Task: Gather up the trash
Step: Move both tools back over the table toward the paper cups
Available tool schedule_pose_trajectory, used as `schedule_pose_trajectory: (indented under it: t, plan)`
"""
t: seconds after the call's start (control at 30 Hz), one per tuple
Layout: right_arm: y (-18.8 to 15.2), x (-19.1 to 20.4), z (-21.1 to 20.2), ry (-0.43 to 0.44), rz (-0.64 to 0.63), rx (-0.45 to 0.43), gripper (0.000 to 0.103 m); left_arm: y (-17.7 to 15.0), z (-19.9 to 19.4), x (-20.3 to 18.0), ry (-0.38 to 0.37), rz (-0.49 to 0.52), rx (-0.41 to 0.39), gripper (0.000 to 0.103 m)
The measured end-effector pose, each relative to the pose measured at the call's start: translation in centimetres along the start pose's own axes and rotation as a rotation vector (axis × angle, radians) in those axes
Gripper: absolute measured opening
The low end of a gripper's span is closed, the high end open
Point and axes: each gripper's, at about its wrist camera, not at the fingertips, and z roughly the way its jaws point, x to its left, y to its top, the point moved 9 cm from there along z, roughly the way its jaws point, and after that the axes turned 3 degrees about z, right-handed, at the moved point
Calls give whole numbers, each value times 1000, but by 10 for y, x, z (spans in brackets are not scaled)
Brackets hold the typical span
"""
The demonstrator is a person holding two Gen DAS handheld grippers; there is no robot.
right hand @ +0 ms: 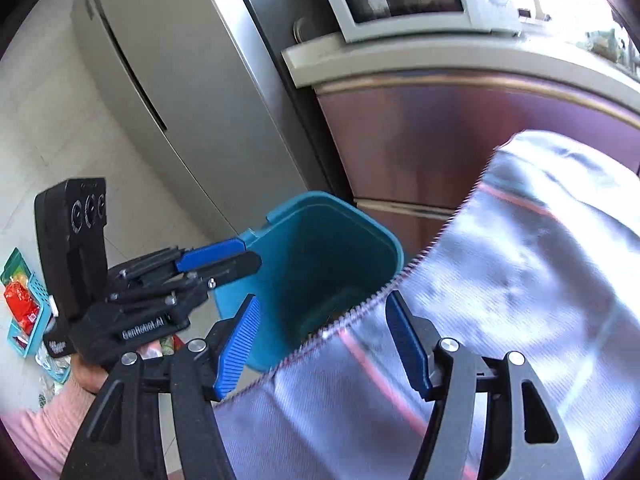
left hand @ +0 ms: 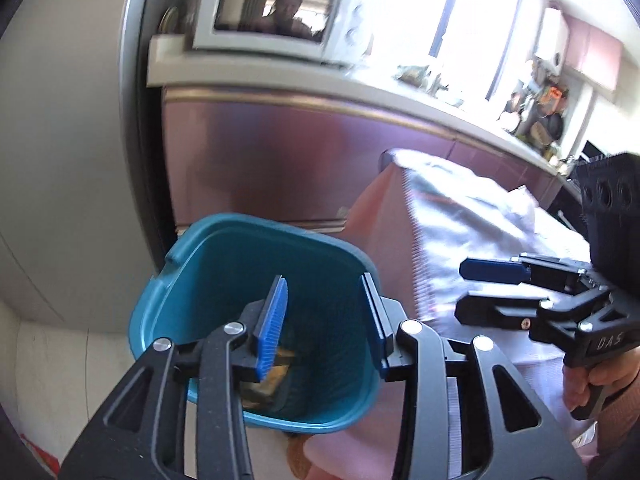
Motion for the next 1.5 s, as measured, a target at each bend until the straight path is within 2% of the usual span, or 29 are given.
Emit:
schedule_pose_trajectory:
  t: [0.17,0.3,0.57,0.77,0.97,1.2,1.4,1.5]
  plan:
    - [-14,-11,-65,-41,-15,-114,64,16,-21,-48,-93,63,-69,48]
    - [-28,-28,-117,-93,9,-196,64,22,-27,-97,-175,135,-89,55]
    - [-63,-74,-198,-238,97,-305,64,12,-22,-205,-344,259,-58,56]
    - [-95,-117,-245,-347,194,-352,64,-8,-11,-275,-430,325,-12,57]
    - [-121,-151,-274,-427,285,-388,64,-23,5,-326,-492,383,36,57]
    - [-152,-177,-307,-488,387,-443,64,-31,13,-380,-546,448,56,57]
    - [-189,-195,-320,-499,496,-459,64,-31,27,-413,-582,468,94,58]
    - [-203,-202,-322,-475,550,-465,64,-32,34,-428,-596,473,111,58]
